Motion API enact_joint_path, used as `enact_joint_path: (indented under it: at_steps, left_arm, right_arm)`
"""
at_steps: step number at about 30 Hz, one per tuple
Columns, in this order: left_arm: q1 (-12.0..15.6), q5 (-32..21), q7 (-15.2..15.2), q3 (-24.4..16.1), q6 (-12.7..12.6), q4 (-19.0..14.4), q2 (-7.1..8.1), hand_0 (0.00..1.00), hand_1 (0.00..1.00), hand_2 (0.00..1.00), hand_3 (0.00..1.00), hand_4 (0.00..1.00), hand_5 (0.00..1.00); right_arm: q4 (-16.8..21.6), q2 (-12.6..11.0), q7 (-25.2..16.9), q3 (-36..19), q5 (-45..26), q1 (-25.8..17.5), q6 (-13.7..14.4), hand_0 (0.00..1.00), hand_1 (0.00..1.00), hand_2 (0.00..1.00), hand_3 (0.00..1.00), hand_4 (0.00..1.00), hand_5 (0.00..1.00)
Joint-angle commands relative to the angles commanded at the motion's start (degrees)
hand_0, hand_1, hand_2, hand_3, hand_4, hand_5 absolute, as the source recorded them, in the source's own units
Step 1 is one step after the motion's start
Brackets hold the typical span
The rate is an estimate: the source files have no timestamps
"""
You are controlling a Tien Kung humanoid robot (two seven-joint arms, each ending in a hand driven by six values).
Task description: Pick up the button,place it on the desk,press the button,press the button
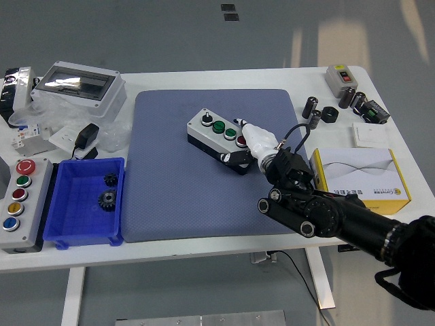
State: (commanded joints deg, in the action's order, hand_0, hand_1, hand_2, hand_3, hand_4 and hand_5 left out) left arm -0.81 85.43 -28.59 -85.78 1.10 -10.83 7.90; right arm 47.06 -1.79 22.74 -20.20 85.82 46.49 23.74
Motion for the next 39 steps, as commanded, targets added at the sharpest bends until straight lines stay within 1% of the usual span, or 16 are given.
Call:
enact_joint_path:
  at_steps: [6, 7, 11, 12, 13, 15, 18, 19, 22, 24, 25, 27, 29, 31, 34, 39]
  left_arm:
    - [0.01, -0.11, 0.29, 0.08, -0.05, 0.08, 0.00, 0.646, 0.633, 0.573, 0.600, 0.602, 0.165]
    - [0.01, -0.15, 0.37, 0.11, -0.08, 0.10, -0.01, 0.646, 0.633, 0.573, 0.601, 0.603, 0.165]
    - [0.05, -0.21, 0.52, 0.14, -0.14, 0.14, -0.09, 0.646, 0.633, 0.573, 0.601, 0.603, 0.165]
    - [0.09, -0.28, 0.53, 0.17, -0.18, 0.13, -0.15, 0.646, 0.633, 0.573, 0.601, 0.603, 0.165]
    - [0.12, -0.28, 0.51, 0.15, -0.20, 0.13, -0.19, 0.645, 0.633, 0.573, 0.602, 0.602, 0.163]
    - [0.19, -0.30, 0.48, 0.15, -0.24, 0.12, -0.28, 0.645, 0.633, 0.573, 0.602, 0.602, 0.163]
    - [0.39, -0.43, 0.50, 0.21, -0.35, 0.14, -0.46, 0.645, 0.633, 0.573, 0.602, 0.602, 0.163]
    - [0.44, -0.42, 0.49, 0.20, -0.37, 0.14, -0.53, 0.645, 0.633, 0.573, 0.601, 0.603, 0.166]
    - [0.61, -0.51, 0.50, 0.19, -0.46, 0.14, -0.74, 0.645, 0.633, 0.573, 0.601, 0.603, 0.166]
    - [0.73, -0.34, 0.46, 0.07, -0.49, 0.12, -0.89, 0.645, 0.633, 0.573, 0.601, 0.603, 0.166]
    - [0.78, -0.23, 0.45, 0.00, -0.50, 0.11, -0.96, 0.645, 0.633, 0.574, 0.603, 0.603, 0.160]
    - [0.84, -0.11, 0.51, -0.10, -0.55, 0.13, -1.01, 0.645, 0.633, 0.574, 0.603, 0.603, 0.160]
    - [0.86, 0.01, 0.62, -0.18, -0.61, 0.15, -1.08, 0.645, 0.633, 0.574, 0.603, 0.603, 0.160]
    - [0.84, 0.27, 0.63, -0.31, -0.61, 0.15, -1.16, 0.645, 0.633, 0.574, 0.603, 0.605, 0.163]
    - [0.76, 0.72, 0.63, -0.56, -0.60, 0.14, -1.25, 0.645, 0.633, 0.574, 0.603, 0.605, 0.163]
    - [0.53, 1.41, 0.75, -0.92, -0.48, 0.16, -1.22, 0.645, 0.633, 0.573, 0.603, 0.605, 0.167]
  right_arm:
    - [0.28, -0.26, -0.22, 0.13, 0.76, -0.02, 0.36, 0.289, 0.503, 0.526, 0.704, 0.467, 0.111]
    - [0.42, -0.40, -0.30, 0.20, 0.78, -0.07, 0.43, 0.263, 0.490, 0.508, 0.677, 0.271, 0.002]
    - [1.68, -1.31, -1.25, -0.06, 0.53, -0.47, 0.86, 0.263, 0.490, 0.508, 0.677, 0.271, 0.002]
    - [2.83, -2.04, -1.98, -0.63, 0.30, -0.79, 1.07, 0.263, 0.490, 0.508, 0.677, 0.271, 0.002]
    - [3.75, -2.62, -2.53, -1.11, 0.12, -1.05, 1.18, 0.208, 0.434, 0.445, 0.584, 0.165, 0.002]
    - [6.05, -4.34, -4.29, -2.30, -0.85, -1.76, 0.90, 0.208, 0.434, 0.445, 0.584, 0.165, 0.002]
    - [10.88, -8.18, -8.26, -4.47, -3.91, -3.54, -1.07, 0.208, 0.434, 0.445, 0.584, 0.165, 0.002]
    - [12.49, -9.35, -9.39, -5.22, -4.82, -4.27, -1.97, 0.173, 0.362, 0.377, 0.370, 0.002, 0.002]
    - [17.81, -13.17, -12.84, -7.56, -5.86, -6.58, -5.09, 0.173, 0.362, 0.377, 0.370, 0.002, 0.002]
    - [21.41, -15.99, -15.00, -8.73, -4.86, -8.27, -7.43, 0.173, 0.362, 0.377, 0.370, 0.002, 0.002]
    - [23.22, -17.48, -15.77, -8.99, -3.95, -9.10, -8.53, 0.163, 0.340, 0.340, 0.256, 0.002, 0.002]
    - [25.75, -19.75, -16.67, -8.70, -2.04, -10.16, -9.71, 0.163, 0.340, 0.340, 0.256, 0.002, 0.002]
    - [28.64, -22.56, -17.78, -7.51, 0.55, -11.08, -10.76, 0.163, 0.340, 0.340, 0.256, 0.002, 0.002]
    - [30.71, -24.43, -18.66, -5.91, 2.33, -11.34, -11.26, 0.168, 0.340, 0.339, 0.246, 0.002, 0.002]
    - [31.81, -25.07, -19.18, -3.17, 5.48, -10.81, -10.78, 0.168, 0.340, 0.339, 0.246, 0.002, 0.002]
    - [30.72, -24.49, -19.29, -0.30, 11.24, -9.05, -9.15, 0.168, 0.336, 0.329, 0.236, 0.002, 0.002]
